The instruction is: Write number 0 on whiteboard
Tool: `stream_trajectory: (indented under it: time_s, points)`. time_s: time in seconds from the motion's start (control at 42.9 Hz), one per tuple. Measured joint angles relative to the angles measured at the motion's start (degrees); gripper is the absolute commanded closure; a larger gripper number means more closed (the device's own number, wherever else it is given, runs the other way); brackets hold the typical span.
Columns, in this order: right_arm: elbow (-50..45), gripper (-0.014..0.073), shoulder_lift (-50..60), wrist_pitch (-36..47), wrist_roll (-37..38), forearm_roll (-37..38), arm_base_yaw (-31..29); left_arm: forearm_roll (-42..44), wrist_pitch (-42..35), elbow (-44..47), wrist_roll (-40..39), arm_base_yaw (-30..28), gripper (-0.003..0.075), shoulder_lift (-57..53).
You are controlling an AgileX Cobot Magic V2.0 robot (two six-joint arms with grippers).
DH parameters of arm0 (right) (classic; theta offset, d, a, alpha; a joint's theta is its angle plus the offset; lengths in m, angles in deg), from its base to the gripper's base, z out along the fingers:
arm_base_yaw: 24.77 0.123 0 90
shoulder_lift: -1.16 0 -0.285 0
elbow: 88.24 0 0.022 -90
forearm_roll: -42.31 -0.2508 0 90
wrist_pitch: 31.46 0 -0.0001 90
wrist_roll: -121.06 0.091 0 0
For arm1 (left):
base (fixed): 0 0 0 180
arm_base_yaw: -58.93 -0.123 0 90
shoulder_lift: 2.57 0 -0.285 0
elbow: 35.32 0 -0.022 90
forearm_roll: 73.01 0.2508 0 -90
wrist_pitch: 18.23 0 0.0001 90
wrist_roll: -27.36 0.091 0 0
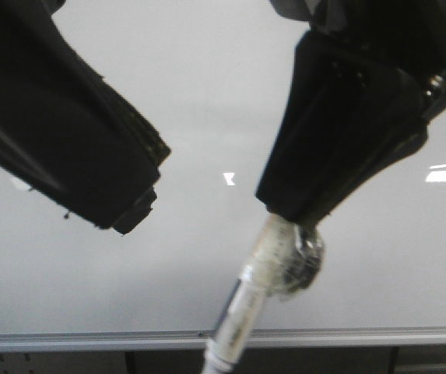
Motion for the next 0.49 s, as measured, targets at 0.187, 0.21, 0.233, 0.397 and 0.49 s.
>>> stream_trajectory:
  time_s: [0.187,0.21,0.233,0.397,0.49]
  points:
    - [0.0,0.0662,2.0,-0.2,9.1,11.3,0.0,0.0,0.0,0.0,0.0,0.0,0.0143,0.0]
    - [0.0,0.0662,2.5,-0.3,11.0,12.9,0.0,0.0,0.0,0.0,0.0,0.0,0.0180,0.0]
    - [0.0,0.0662,3.1,-0.4,12.6,15.3,0.0,0.0,0.0,0.0,0.0,0.0,0.0211,0.0]
    - [0.0,0.0662,8.9,5.6,26.1,30.9,0.0,0.0,0.0,0.0,0.0,0.0,0.0533,0.0]
    - [0.0,0.0662,12.5,11.4,30.4,36.1,0.0,0.0,-0.1,0.0,0.0,0.0,0.0695,0.0]
